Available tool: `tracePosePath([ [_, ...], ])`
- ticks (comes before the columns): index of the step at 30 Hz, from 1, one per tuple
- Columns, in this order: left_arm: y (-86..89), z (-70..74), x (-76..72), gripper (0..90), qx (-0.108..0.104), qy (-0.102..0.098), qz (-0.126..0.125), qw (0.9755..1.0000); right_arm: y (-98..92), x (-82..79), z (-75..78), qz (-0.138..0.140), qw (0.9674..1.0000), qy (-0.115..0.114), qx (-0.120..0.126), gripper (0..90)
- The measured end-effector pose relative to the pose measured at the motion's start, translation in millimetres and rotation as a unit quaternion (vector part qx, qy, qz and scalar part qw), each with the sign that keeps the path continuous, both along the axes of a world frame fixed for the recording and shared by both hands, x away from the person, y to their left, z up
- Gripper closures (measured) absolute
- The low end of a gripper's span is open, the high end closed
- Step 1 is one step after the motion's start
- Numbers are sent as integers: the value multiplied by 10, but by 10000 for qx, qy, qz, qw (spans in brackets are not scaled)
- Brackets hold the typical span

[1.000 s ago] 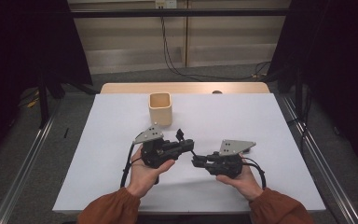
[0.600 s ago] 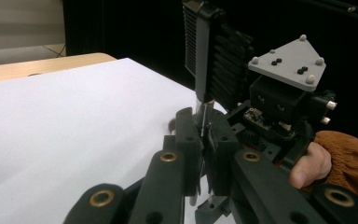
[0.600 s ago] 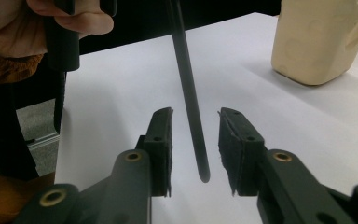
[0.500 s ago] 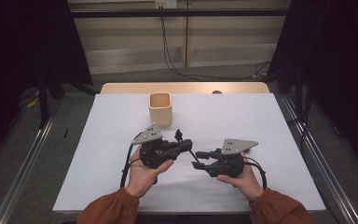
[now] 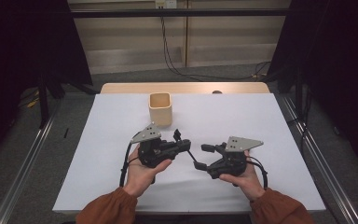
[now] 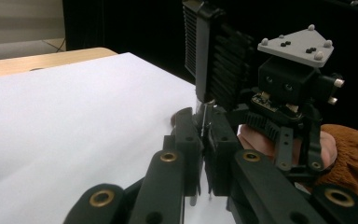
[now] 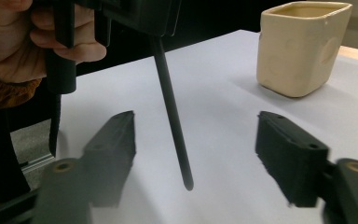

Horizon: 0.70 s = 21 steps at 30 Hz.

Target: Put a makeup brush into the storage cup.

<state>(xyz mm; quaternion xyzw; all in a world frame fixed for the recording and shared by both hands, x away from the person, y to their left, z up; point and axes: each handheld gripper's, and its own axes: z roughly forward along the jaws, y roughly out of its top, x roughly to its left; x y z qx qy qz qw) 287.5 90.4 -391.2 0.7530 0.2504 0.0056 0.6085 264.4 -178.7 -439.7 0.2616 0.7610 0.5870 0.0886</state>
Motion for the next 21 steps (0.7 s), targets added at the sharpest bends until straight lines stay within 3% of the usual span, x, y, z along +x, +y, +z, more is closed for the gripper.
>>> tracePosePath([
  [10,90,24,19,857,-42,5,23,10000,-95,19,40,-165,9996,110,187,79],
  [16,129,20,26,857,47,35,0,10000,-157,-2,61,-166,9997,49,166,68],
  [21,184,2,11,856,144,53,17,9999,-199,-52,78,-338,9994,-40,105,73],
])
